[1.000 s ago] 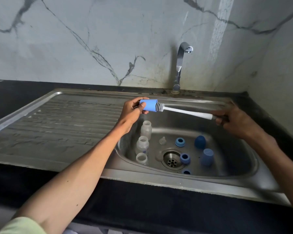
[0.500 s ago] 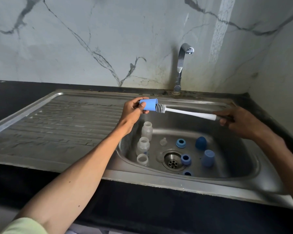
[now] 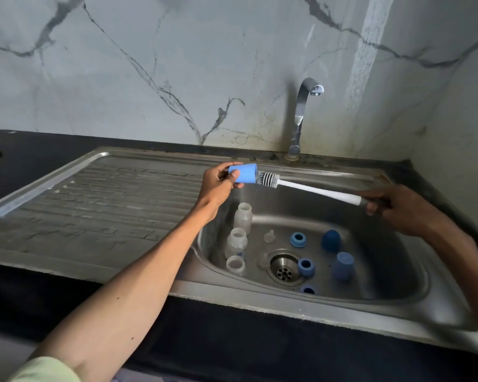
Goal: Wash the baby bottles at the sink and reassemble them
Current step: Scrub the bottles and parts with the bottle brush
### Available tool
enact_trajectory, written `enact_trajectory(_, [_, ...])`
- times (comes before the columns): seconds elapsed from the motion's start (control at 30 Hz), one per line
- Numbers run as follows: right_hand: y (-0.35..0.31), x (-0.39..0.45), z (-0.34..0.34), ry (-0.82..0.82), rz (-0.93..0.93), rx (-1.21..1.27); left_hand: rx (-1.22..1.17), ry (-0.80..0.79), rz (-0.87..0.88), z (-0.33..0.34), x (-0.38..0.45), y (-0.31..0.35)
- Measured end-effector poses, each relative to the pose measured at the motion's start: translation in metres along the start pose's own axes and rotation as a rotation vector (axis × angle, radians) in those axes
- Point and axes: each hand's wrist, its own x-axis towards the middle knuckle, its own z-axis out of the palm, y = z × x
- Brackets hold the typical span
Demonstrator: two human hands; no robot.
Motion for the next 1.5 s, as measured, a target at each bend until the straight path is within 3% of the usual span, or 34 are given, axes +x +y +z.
enact_trajectory(0.17, [0.011, 0.001, -0.011, 0.130, 0.053, 0.019, 0.004, 0.095, -0.064, 0.001, 0.004, -0.003])
enact_trajectory(0.43, [-0.014, 0.005, 0.024, 0.196, -0.031, 0.004, 0.113, -0.065, -0.027, 0.009, -0.001, 0.002])
enact_trajectory(0.63, [0.000, 0.001, 0.003, 0.166, -0.001, 0.052, -0.171, -0.048, -0.051, 0.008, -0.001, 0.012])
enact_trajectory(0.8, [-0.014, 0.004, 0.023, 0.178, -0.103, 0.032, -0.210, -0.123, -0.091, 0.016, -0.004, 0.013])
enact_trajectory(0.93, [-0.006, 0.002, 0.008, 0.172, -0.019, 0.116, -0.340, -0.115, -0.135, 0.009, 0.003, 0.017])
enact_trajectory(1.07, [-0.011, 0.003, 0.025, 0.170, -0.038, 0.059, -0.395, -0.224, -0.202, 0.015, -0.002, 0.015])
enact_trajectory(1.23, [-0.006, 0.004, 0.010, 0.112, -0.042, 0.089, -0.525, -0.138, -0.174, 0.003, 0.005, 0.025])
enact_trajectory(1.33, [-0.005, 0.002, 0.010, 0.131, -0.050, 0.075, -0.523, -0.112, -0.173, 0.002, 0.005, 0.024])
enact_trajectory(1.5, [-0.016, 0.009, 0.032, 0.136, -0.074, 0.085, -0.481, -0.205, -0.156, 0.021, -0.005, 0.022])
